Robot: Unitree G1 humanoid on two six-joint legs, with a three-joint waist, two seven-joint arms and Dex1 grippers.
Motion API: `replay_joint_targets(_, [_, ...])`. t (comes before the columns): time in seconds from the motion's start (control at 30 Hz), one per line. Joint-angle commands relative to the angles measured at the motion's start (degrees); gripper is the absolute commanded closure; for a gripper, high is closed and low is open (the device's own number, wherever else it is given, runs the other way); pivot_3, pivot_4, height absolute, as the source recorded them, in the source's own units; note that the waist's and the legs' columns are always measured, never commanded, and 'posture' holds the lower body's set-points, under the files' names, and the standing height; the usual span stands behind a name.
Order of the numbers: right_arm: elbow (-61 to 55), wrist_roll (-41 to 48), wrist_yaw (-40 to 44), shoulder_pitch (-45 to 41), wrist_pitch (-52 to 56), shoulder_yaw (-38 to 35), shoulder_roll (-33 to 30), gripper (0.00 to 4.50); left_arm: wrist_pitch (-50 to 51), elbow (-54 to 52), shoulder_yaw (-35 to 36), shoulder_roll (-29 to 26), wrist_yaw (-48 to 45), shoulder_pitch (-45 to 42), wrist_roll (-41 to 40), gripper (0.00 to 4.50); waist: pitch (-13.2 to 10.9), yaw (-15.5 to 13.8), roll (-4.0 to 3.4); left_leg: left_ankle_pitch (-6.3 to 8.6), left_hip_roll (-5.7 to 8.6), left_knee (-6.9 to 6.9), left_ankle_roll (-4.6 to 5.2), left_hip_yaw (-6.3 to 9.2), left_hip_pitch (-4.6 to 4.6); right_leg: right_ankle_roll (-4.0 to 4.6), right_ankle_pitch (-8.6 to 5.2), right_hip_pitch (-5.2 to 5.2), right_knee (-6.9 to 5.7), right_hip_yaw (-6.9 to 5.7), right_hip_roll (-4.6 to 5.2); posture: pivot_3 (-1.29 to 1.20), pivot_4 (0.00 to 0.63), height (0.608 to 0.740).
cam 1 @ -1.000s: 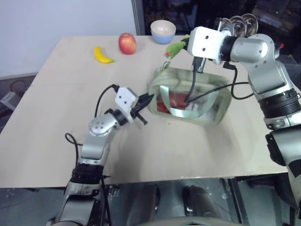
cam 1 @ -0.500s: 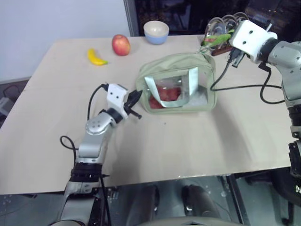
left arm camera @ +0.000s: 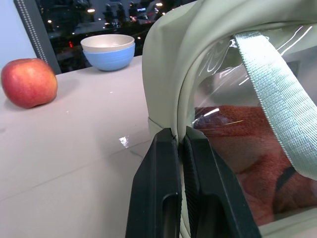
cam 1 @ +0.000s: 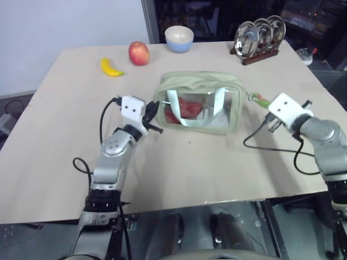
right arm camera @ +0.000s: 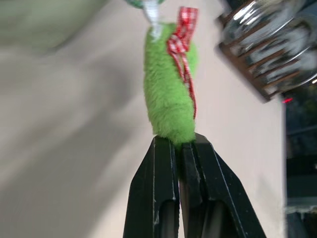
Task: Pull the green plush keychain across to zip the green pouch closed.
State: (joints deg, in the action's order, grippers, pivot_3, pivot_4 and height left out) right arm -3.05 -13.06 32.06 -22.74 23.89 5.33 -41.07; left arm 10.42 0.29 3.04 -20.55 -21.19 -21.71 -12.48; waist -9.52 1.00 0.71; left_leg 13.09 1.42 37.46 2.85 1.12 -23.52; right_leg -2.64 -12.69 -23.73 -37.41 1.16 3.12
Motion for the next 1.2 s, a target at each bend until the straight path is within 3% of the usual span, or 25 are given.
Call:
replay_joint_targets(0.03, [2.34, -2.57, -0.83, 1.50, -1.39, 2.07, -0.20, 4.47, 0.95, -0.61, 2.78, -0.66, 1.81, 1.14, 0.51, 4.50, 0.00, 0.05, 0.00, 0.00, 0.00, 0.00, 0.00, -0.12, 0.08, 0.00, 0.00, 0.02, -0.02, 0.05, -0.01, 0.00, 0.150, 0.740])
replay_joint_targets(0.43, [3.10, -5.18, 4.14, 3.04, -2.58, 10.73, 1.11, 4.47, 2.68, -2.94, 2.84, 0.10, 2.42, 2.31, 0.13, 4.50, 0.11, 0.02, 0.19, 0.00, -0.11, -0.04, 0.01, -0.45, 0.70, -0.02, -0.03, 0.43, -0.16, 0.32, -0.22, 0.00, 0.150, 0.740])
replay_joint_targets(0.63, [8.39, -7.44, 1.79, -4.57, -5.63, 11.85, 4.38, 4.47, 4.23, -4.90, 2.70, 1.74, 2.79, 2.93, -0.88, 4.50, 0.27, 0.40, 0.46, 0.00, -0.29, -0.01, 0.01, -0.52, 0.83, -0.02, -0.04, 0.49, -0.15, 0.39, -0.35, 0.00, 0.150, 0.740])
replay_joint_targets(0.93, [29.38, -10.21, -5.28, -23.71, -17.49, 10.94, 5.54, 4.47, 11.30, -13.47, 2.51, 4.08, 4.59, 5.79, -3.60, 4.50, 0.20, 0.15, 0.43, 0.01, -0.21, -0.10, -0.01, -0.59, 0.66, -0.01, -0.02, 0.35, -0.10, 0.45, -0.24, 0.00, 0.150, 0.740])
replay_joint_targets(1.17, [33.66, -5.48, -0.15, -25.99, -19.21, 9.27, 8.09, 4.47, 18.80, -18.93, 2.86, 3.43, 4.08, 6.72, -6.71, 4.50, 0.20, -0.24, 0.43, 0.01, -0.20, -0.29, -0.01, -0.53, 0.51, 0.00, -0.02, 0.31, 0.19, 0.38, -0.17, 0.00, 0.150, 0.740])
replay_joint_targets(1.2, [33.07, -4.05, 1.05, -25.29, -19.26, 8.62, 8.28, 4.16, 18.93, -18.87, 3.28, 3.03, 3.63, 6.69, -7.08, 4.50, 0.19, -0.24, 0.42, 0.02, -0.20, -0.29, 0.00, -0.53, 0.49, 0.00, -0.01, 0.31, 0.23, 0.38, -0.15, 0.00, 0.150, 0.740])
